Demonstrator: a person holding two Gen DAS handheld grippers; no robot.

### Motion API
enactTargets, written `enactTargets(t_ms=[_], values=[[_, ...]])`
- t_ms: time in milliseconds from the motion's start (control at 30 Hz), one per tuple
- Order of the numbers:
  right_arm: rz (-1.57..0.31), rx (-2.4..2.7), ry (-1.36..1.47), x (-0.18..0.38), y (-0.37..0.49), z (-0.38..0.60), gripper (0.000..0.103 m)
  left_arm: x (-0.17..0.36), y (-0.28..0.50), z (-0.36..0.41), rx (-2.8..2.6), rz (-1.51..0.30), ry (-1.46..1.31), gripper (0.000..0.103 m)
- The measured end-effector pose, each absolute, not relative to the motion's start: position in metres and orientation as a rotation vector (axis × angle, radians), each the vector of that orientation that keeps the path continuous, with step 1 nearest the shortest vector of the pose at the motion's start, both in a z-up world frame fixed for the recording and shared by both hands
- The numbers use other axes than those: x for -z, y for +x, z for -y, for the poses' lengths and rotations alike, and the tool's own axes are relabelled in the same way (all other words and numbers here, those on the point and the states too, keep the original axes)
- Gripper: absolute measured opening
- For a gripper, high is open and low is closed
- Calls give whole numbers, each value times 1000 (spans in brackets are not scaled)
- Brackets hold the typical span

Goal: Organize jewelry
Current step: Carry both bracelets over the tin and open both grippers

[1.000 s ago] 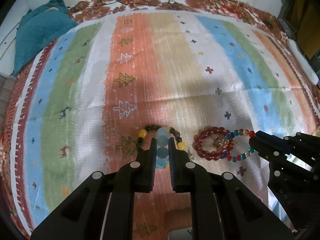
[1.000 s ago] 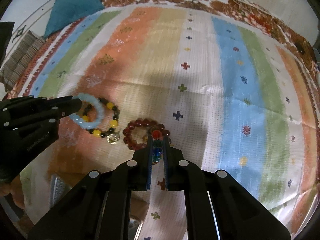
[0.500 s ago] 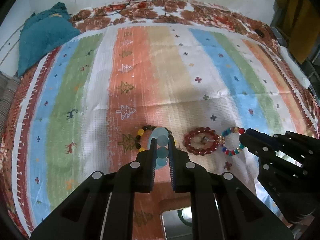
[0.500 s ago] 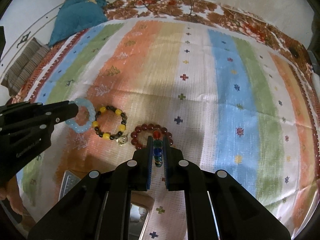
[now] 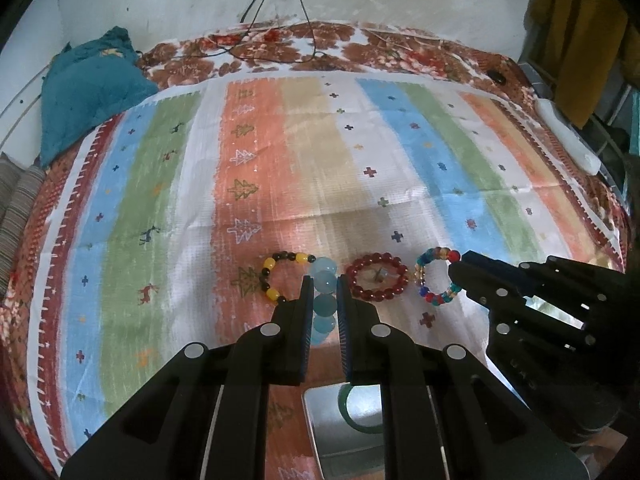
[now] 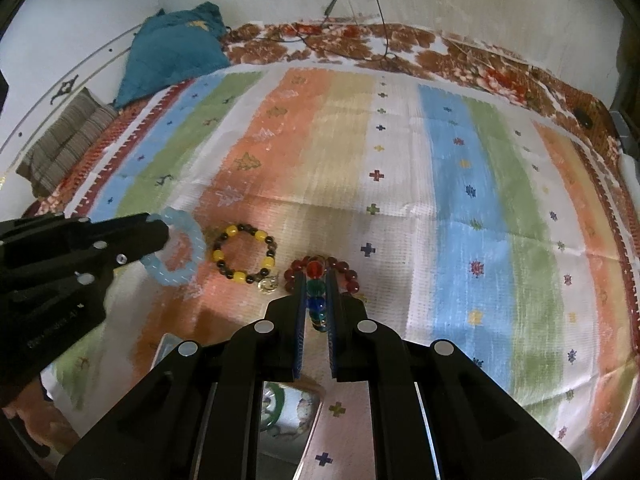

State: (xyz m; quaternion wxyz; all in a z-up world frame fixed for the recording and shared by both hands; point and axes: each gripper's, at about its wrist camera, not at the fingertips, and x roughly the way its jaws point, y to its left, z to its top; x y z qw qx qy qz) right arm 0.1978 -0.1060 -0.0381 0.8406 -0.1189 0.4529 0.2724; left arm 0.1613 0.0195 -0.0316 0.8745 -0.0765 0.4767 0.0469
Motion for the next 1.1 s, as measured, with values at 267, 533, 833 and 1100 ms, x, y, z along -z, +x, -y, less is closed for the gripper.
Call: enactTargets(t_ms=[267, 533, 833, 1100], values=[[-908, -589, -254, 25, 176, 109, 10, 25, 147, -14, -77, -966, -159, 11], [-895, -601, -250, 20, 163, 114, 10, 16, 132, -9, -63, -927, -163, 11], [-862, -624, -238, 11, 145, 120, 10, 10, 117, -4, -48, -903, -151, 11], [-852, -646, -233, 7, 131, 123, 10, 6, 104, 2, -31, -887, -147, 11]])
